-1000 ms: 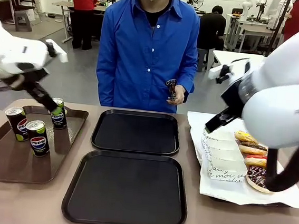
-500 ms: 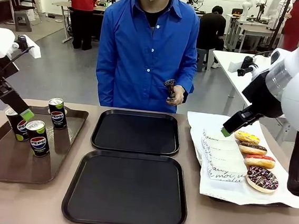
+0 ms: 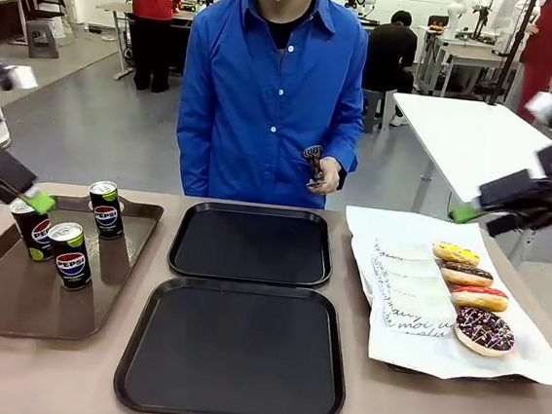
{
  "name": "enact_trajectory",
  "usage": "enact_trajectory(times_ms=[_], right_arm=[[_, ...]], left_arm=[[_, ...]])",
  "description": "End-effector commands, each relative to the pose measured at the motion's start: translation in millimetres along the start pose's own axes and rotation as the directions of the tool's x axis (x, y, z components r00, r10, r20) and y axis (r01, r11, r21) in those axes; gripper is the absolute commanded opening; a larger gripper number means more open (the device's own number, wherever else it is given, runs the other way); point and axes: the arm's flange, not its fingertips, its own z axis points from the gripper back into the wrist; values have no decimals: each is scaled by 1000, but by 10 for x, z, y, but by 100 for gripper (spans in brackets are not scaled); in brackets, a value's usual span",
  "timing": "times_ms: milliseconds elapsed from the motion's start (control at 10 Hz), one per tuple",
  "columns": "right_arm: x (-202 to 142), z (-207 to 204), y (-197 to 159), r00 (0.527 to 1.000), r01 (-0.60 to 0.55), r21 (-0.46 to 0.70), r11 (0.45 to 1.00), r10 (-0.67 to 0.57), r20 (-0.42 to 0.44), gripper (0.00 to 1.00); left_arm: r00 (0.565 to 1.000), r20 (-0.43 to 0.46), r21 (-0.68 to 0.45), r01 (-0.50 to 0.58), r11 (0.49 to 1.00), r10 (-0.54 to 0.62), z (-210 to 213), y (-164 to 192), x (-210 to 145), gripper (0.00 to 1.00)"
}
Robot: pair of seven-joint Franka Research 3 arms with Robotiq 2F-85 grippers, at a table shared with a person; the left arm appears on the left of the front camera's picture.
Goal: Set up donuts and drinks on trays.
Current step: Pick up one Pepsi coke and place it on the Flat Tray.
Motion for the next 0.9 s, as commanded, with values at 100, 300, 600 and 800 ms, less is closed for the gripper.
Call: enact_trajectory(times_ms=[100, 300, 600, 800], right_arm=[[-894, 28, -760, 925, 353, 290, 889, -379, 35, 100], [-1243, 187, -1141, 879, 445, 362, 819, -478, 0, 100], [-1732, 525, -1427, 864, 445, 410, 796, -502, 39, 100], [-1932, 641, -1532, 876, 405, 450, 796, -478, 59, 100]], left_arm=[[939, 10, -296, -325, 898, 344, 118, 627, -343, 100], [890, 10, -373, -419, 828, 456, 186, 1104, -565, 100], [777, 147, -487, -482, 728, 612, 565, 1619, -1052, 100], [759, 157, -527, -477, 704, 632, 692, 1790, -1319, 100]])
